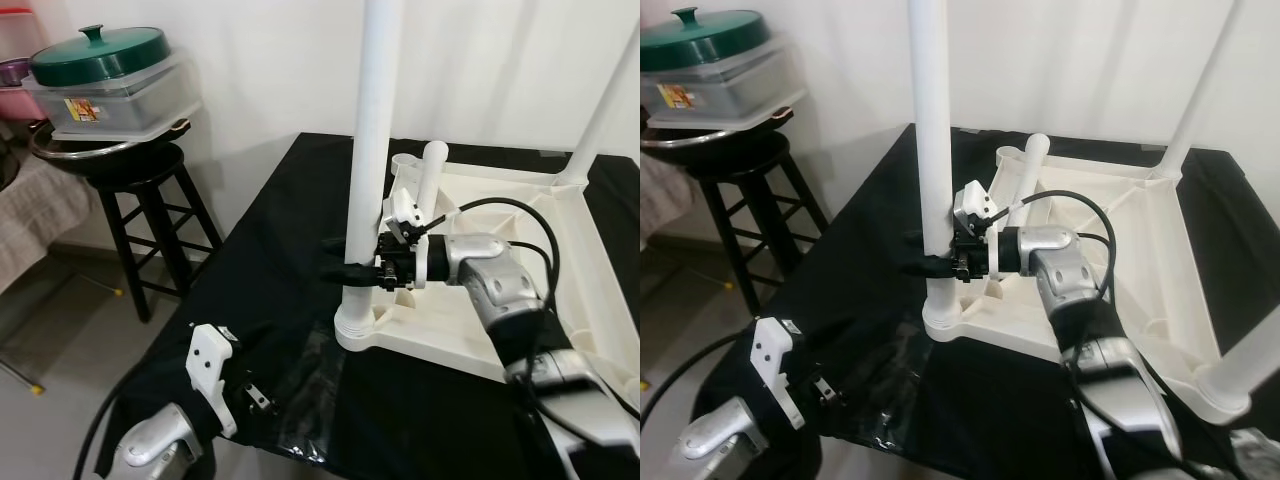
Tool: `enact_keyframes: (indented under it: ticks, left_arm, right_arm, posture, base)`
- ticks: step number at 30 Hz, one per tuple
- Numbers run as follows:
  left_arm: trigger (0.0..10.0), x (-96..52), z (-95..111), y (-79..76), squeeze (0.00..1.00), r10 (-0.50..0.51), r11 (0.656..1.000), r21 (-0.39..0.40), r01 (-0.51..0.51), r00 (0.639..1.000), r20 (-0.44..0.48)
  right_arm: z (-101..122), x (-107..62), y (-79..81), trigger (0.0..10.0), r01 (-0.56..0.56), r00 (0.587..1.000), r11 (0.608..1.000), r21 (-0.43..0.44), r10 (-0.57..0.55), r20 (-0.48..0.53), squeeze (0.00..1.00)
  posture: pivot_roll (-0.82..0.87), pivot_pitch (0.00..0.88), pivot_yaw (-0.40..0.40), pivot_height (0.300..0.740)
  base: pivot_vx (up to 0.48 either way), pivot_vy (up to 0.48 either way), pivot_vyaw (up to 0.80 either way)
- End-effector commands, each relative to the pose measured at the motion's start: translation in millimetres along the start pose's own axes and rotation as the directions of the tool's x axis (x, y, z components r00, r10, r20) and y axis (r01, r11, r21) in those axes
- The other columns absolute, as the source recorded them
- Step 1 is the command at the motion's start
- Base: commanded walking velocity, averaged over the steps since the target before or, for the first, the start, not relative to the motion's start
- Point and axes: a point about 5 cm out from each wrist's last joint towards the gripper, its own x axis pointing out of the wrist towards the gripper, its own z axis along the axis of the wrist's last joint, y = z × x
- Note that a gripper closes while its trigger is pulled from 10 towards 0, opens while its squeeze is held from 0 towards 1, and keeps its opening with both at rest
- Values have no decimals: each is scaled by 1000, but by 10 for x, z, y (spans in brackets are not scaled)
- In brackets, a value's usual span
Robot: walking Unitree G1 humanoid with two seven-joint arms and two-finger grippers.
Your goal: Building children table
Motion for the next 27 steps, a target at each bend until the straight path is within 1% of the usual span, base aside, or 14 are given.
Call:
enact_keyframes:
  ticks: [1,3,4,5,7,8,9,15,16,17,19,20,24,27]
  left_arm:
    - [10000,-27,1,5,0,1,1000,5,-1,1000,-7]
    - [10000,-53,-2,19,0,4,1000,12,-4,1000,-19]
    - [10000,-53,-2,19,0,4,1000,12,-4,1000,-19]
    - [10000,-62,-10,28,0,3,1000,27,-2,999,-32]
    - [10000,-62,-10,28,0,3,1000,27,-2,999,-32]
    - [10000,-61,-17,37,0,7,999,41,-5,999,-45]
    - [10000,-59,-24,43,0,5,998,55,-2,998,-56]
    - [10000,-58,-33,42,0,3,998,67,1,998,-66]
    - [10000,-56,-48,37,0,0,996,94,8,996,-85]
    - [10000,-55,-57,30,0,-4,994,110,15,995,-97]
    - [10000,-55,-57,30,0,-4,994,110,15,995,-97]
    - [10000,-53,-69,23,0,-9,992,127,23,994,-110]
    - [10000,-45,-103,4,0,-32,985,163,55,990,-139]
    - [10000,-44,-108,1,0,-38,984,165,61,989,-142]
  right_arm:
    - [-308,101,143,0,-15,993,999,51,21,-115,0]
    - [-675,340,487,0,363,911,928,79,-336,-240,0]
    - [-675,340,487,0,363,911,928,79,-336,-240,0]
    - [-692,347,626,0,501,845,864,55,-474,-247,0]
    - [-692,347,626,0,501,845,864,55,-474,-247,0]
    - [-714,278,623,0,609,778,786,106,-566,-272,0]
    - [-735,240,592,0,627,766,767,135,-577,-281,0]
    - [-745,231,537,0,623,771,767,157,-567,-289,0]
    - [-701,287,474,10000,565,813,809,159,-515,-273,0]
    - [-639,311,410,10000,531,838,831,164,-486,-248,769]
    - [-639,311,410,10000,531,838,831,164,-486,-248,769]
    - [-562,322,345,10000,497,862,850,172,-461,-211,1000]
    - [-181,312,259,10000,231,973,965,123,-233,-2,1000]
    - [-93,295,283,10000,172,984,982,73,-175,31,1000]
  posture:
    - [-13,29,-2,740]
    - [-20,55,10,740]
    - [-20,55,10,740]
    - [-36,51,19,740]
    - [-36,51,19,740]
    - [-51,32,31,740]
    - [-44,37,28,740]
    - [-44,34,29,740]
    - [-38,23,30,740]
    - [-36,22,30,740]
    - [-36,22,30,740]
    - [-28,17,28,740]
    - [-24,4,32,740]
    - [-24,4,32,740]
  base:
    - [0,0,0]
    - [0,0,0]
    - [0,0,0]
    - [0,0,0]
    - [0,0,0]
    - [0,0,0]
    - [0,0,0]
    - [0,0,0]
    - [0,0,0]
    - [0,0,0]
    - [0,0,0]
    - [0,0,0]
    - [0,0,0]
    - [0,0,0]
